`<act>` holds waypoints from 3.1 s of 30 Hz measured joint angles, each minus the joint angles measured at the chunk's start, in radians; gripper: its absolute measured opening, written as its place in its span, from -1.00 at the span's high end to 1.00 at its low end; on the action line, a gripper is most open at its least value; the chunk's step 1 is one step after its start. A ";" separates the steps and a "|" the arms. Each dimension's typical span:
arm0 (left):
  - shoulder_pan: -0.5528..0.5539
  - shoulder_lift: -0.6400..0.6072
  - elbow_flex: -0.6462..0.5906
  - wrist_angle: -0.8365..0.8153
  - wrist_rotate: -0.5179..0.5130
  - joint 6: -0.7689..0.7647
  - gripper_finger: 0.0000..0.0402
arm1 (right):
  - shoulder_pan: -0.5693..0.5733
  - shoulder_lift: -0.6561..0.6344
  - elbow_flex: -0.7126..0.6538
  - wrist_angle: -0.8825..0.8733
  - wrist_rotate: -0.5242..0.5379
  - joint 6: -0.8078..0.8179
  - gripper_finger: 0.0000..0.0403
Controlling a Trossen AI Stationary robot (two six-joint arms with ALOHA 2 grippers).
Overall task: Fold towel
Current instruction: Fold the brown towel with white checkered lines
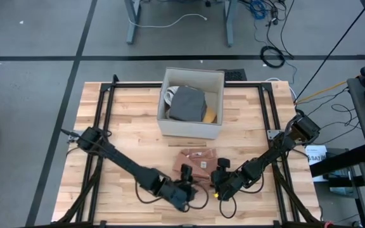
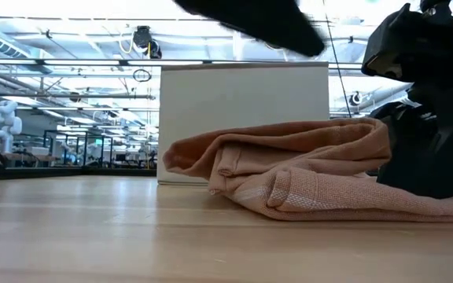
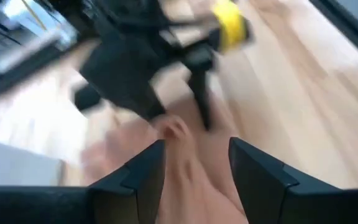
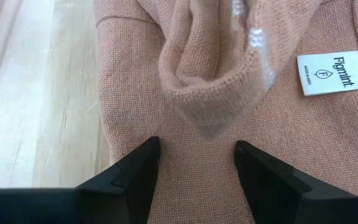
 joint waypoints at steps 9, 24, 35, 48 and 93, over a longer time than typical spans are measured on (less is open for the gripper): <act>-0.060 0.044 -0.044 -0.189 0.060 -0.130 0.09 | 0.000 0.000 0.000 -0.001 -0.002 -0.016 0.00; -0.041 0.105 -0.062 -0.232 -0.244 0.011 0.09 | 0.000 0.000 0.000 -0.002 -0.002 -0.015 0.00; -0.032 0.104 -0.062 -0.260 -0.356 0.019 0.09 | 0.000 0.000 0.000 -0.002 -0.002 -0.016 0.00; 0.122 0.103 -0.062 -0.052 -0.421 0.159 0.09 | 0.000 0.000 0.000 -0.002 -0.002 -0.009 0.00; -0.022 0.074 -0.142 0.009 -0.336 -0.339 0.09 | -0.082 -0.311 -0.002 -0.013 0.156 -0.177 0.00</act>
